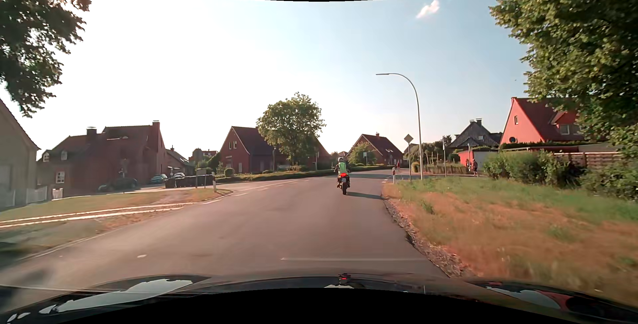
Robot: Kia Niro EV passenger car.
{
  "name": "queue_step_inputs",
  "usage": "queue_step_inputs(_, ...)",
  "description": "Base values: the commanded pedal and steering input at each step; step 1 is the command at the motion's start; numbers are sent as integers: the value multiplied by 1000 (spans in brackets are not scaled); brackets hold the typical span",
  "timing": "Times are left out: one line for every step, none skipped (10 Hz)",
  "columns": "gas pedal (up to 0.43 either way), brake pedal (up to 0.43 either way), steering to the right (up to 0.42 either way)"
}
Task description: Follow the waypoints while adhering to traffic rules and regulations
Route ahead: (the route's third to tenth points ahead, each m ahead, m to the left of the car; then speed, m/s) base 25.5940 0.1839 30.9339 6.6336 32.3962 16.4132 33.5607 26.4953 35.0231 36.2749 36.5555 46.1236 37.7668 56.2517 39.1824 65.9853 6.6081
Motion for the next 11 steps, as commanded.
queue_step_inputs(28, 0, 40)
queue_step_inputs(39, 0, 45)
queue_step_inputs(59, 0, 48)
queue_step_inputs(79, 0, 50)
queue_step_inputs(87, 0, 55)
queue_step_inputs(87, 0, 59)
queue_step_inputs(87, 0, 59)
queue_step_inputs(87, 0, 59)
queue_step_inputs(98, 0, 59)
queue_step_inputs(110, 0, 59)
queue_step_inputs(130, 0, 59)
